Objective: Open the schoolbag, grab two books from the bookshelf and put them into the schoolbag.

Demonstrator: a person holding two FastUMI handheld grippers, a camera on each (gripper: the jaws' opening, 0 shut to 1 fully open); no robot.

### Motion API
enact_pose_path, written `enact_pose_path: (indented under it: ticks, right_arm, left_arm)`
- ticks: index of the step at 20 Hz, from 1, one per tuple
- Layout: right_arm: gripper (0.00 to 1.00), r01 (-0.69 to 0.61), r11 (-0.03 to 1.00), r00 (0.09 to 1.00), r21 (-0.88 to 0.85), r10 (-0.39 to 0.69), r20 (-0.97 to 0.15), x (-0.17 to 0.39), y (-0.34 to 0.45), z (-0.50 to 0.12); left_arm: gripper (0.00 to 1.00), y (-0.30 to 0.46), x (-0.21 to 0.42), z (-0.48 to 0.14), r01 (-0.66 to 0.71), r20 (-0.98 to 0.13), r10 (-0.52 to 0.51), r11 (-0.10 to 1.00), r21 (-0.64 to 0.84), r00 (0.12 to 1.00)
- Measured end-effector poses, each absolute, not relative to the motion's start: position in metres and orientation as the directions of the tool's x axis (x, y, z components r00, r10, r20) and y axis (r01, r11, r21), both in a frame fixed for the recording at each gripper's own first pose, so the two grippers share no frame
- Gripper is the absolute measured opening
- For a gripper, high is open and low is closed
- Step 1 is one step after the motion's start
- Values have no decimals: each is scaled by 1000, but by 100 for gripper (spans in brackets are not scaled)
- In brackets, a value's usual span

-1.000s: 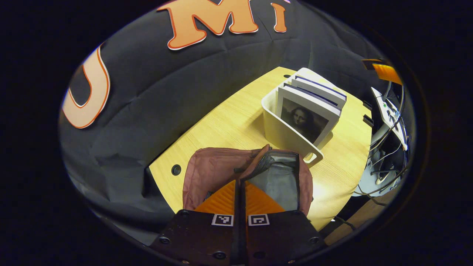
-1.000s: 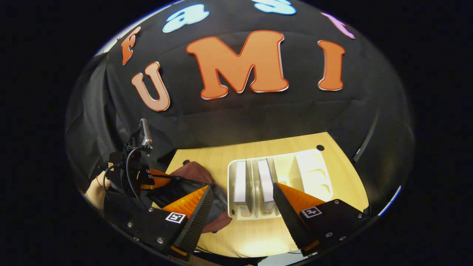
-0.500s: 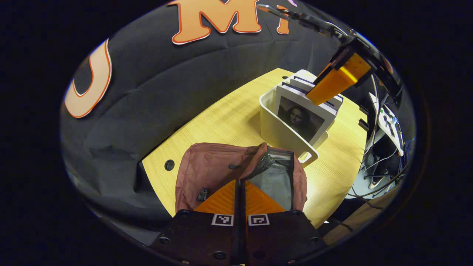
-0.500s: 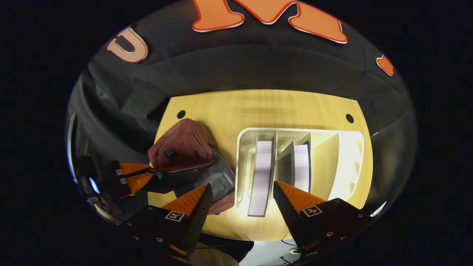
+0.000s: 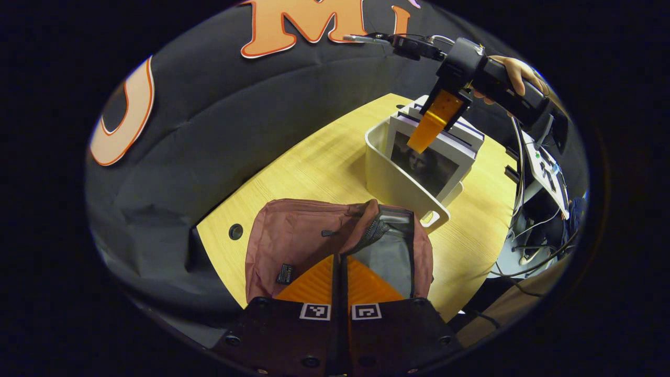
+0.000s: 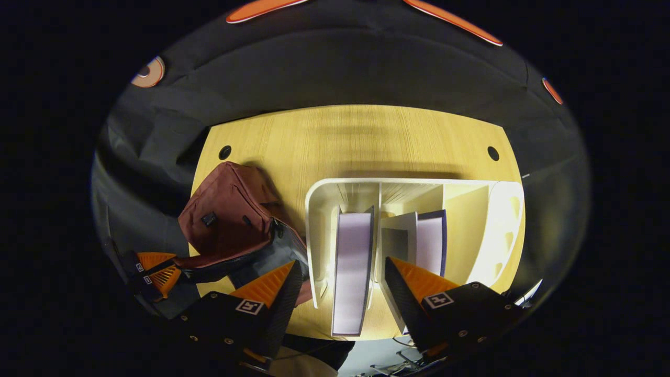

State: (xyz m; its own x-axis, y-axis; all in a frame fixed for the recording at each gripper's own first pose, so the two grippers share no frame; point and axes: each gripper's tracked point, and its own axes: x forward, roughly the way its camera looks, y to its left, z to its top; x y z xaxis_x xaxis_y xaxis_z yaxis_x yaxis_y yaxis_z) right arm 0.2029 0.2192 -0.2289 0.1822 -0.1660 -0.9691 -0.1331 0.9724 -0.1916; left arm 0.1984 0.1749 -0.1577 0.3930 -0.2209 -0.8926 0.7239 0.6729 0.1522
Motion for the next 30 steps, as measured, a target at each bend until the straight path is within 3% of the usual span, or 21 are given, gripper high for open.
enact_pose_path:
  ticks: [2, 3, 4, 5, 6, 7, 8, 9, 13, 14, 15, 16, 23, 30]
  right_arm:
    - [85, -137, 969, 172, -207, -182, -968, 203, 215, -235]
    - [68, -138, 969, 163, -205, -182, -970, 202, 215, -239]
    - [65, -133, 970, 156, -203, -181, -971, 200, 214, -244]
    - [70, -121, 972, 145, -202, -184, -972, 197, 213, -247]
    - [65, -110, 972, 142, -208, -192, -971, 197, 210, -248]
    - [53, -102, 972, 141, -213, -198, -970, 196, 206, -249]
    - [56, -95, 973, 146, -210, -195, -970, 199, 204, -246]
    - [39, -101, 972, 150, -214, -198, -969, 196, 203, -249]
    - [36, -92, 974, 169, -207, -190, -967, 194, 209, -236]
    - [25, -85, 976, 180, -199, -182, -967, 192, 212, -226]
    - [25, -81, 977, 194, -198, -179, -964, 192, 214, -218]
    - [35, -77, 976, 210, -203, -184, -960, 192, 214, -209]
    - [34, -89, 970, 373, -226, -178, -911, 183, 228, -106]
    - [33, -96, 992, 529, -80, -17, -848, 128, 258, -8]
  left_arm:
    - [1, 175, 199, -157, 722, -893, -216, 674, 156, 395]
    - [1, 176, 199, -157, 720, -894, -214, 676, 155, 393]
    - [1, 176, 198, -158, 719, -896, -212, 678, 153, 390]
    - [1, 176, 198, -157, 718, -897, -210, 680, 152, 388]
    - [1, 177, 197, -158, 716, -898, -208, 681, 152, 388]
    - [1, 176, 197, -157, 716, -898, -207, 681, 151, 387]
    - [1, 176, 195, -157, 715, -899, -206, 683, 151, 387]
    - [1, 175, 194, -157, 714, -900, -205, 684, 150, 386]
    - [1, 173, 190, -160, 717, -903, -198, 680, 153, 381]
    - [1, 173, 188, -160, 718, -904, -198, 679, 153, 380]
    - [1, 172, 188, -161, 720, -904, -195, 676, 157, 380]
    - [1, 173, 187, -162, 719, -904, -191, 676, 161, 382]
    - [1, 176, 184, -170, 703, -910, -174, 693, 159, 377]
    - [1, 179, 188, -171, 693, -906, -147, 695, 190, 396]
